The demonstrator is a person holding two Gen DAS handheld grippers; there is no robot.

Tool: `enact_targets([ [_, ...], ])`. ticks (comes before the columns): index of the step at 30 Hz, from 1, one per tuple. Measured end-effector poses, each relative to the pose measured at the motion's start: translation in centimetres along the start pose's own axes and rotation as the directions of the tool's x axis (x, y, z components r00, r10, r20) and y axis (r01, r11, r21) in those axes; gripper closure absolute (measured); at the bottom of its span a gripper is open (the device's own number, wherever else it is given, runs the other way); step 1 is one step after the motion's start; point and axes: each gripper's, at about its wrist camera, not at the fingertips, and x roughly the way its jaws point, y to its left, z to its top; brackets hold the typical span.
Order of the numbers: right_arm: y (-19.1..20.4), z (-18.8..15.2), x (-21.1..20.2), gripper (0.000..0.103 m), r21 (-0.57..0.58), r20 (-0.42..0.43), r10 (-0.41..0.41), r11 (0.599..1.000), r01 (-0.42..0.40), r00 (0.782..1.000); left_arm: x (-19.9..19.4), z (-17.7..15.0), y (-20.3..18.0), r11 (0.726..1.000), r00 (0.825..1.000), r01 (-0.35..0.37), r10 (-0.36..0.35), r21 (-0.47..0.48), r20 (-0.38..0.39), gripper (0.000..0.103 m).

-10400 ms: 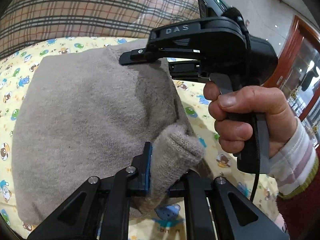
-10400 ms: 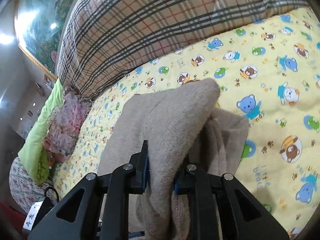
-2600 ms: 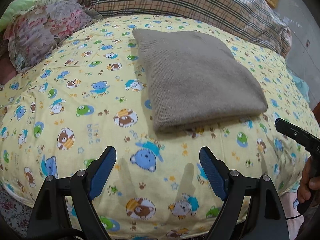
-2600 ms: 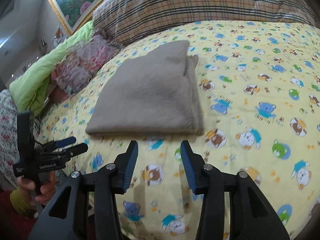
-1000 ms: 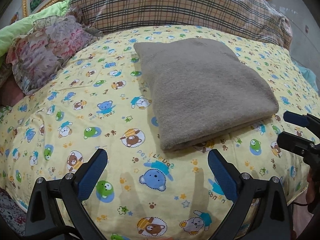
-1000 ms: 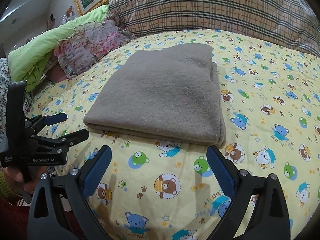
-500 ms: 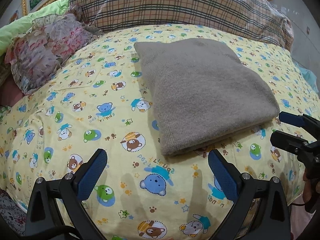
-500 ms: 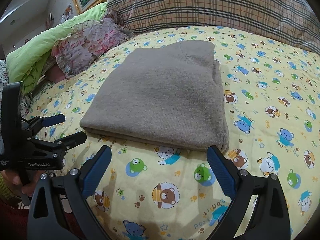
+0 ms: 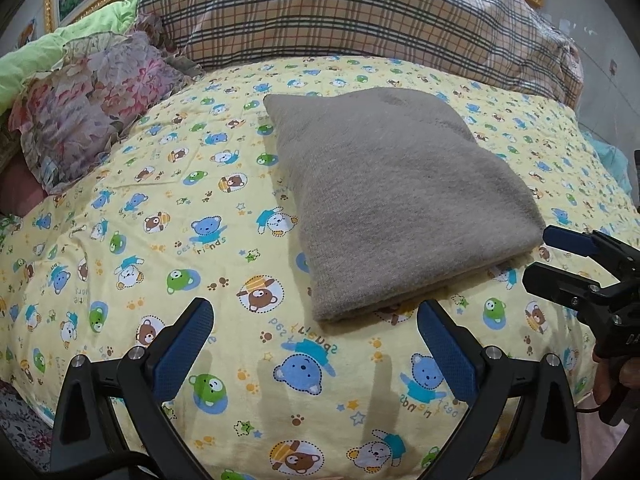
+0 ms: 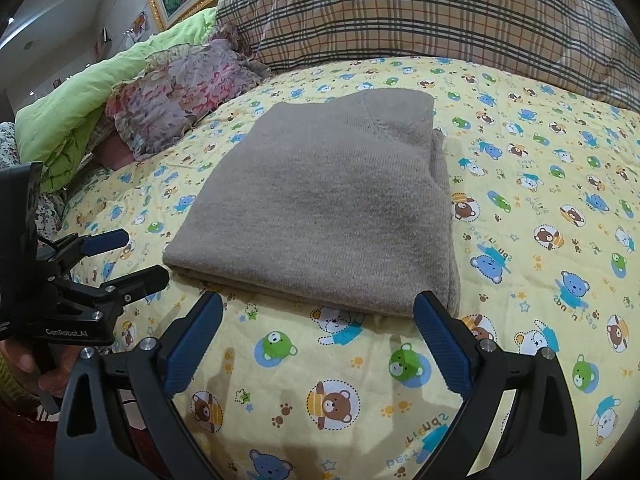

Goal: Fold small clothes

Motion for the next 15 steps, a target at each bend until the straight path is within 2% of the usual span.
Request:
enact_targets([
  [15, -0.33, 0.77, -0.54, 0.006, 0.010, 0.015, 0.001, 1.000, -0.002, 1.000, -0.24, 0.72, 0.51, 1.000, 1.000, 0.002, -0.002, -0.021, 0.009, 0.001],
])
